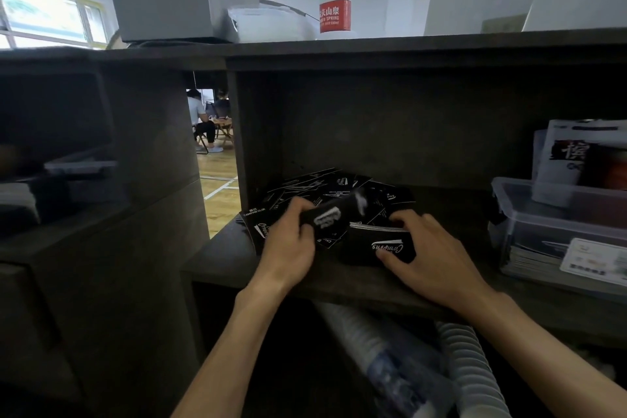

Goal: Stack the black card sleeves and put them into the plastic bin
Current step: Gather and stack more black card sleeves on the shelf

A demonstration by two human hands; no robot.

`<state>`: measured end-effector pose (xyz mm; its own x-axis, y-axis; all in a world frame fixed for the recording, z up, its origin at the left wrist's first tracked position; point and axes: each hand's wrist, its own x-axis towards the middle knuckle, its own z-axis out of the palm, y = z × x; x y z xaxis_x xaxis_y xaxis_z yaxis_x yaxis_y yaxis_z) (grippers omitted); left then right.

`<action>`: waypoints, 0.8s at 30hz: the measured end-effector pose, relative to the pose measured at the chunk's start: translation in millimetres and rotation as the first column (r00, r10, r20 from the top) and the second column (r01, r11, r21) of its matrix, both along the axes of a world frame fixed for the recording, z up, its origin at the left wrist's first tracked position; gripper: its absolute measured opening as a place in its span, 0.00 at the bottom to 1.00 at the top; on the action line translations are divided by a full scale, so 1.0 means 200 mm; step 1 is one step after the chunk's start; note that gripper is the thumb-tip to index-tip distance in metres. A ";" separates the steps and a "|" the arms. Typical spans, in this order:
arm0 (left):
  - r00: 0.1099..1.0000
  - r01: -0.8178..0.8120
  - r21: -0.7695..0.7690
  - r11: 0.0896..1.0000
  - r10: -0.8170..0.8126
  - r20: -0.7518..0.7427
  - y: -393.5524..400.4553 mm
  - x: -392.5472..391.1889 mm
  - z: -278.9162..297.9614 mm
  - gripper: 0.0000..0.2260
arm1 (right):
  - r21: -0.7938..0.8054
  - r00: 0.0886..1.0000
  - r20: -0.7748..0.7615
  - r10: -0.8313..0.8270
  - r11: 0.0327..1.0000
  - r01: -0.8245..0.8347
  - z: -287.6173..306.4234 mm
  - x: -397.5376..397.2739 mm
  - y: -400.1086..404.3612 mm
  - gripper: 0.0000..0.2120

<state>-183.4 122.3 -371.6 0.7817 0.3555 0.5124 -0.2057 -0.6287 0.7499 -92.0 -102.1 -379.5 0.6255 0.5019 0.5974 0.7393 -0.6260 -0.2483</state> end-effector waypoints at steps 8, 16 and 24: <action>0.937 0.299 -0.047 0.953 -0.303 -0.174 -0.16 0.09 0.04 0.17 | -0.046 0.996 0.021 0.085 0.995 -0.084 0.00 0.01 0.01 0.25; 0.737 -0.610 0.332 0.719 0.669 -0.094 0.07 0.02 -0.03 0.19 | -0.058 0.997 0.068 0.040 0.998 -0.036 0.01 -0.02 0.01 0.17; 0.726 -0.627 0.223 0.747 0.664 -0.180 0.14 -0.05 -0.05 0.21 | -0.043 0.997 0.058 0.045 0.998 -0.042 0.02 -0.02 0.01 0.16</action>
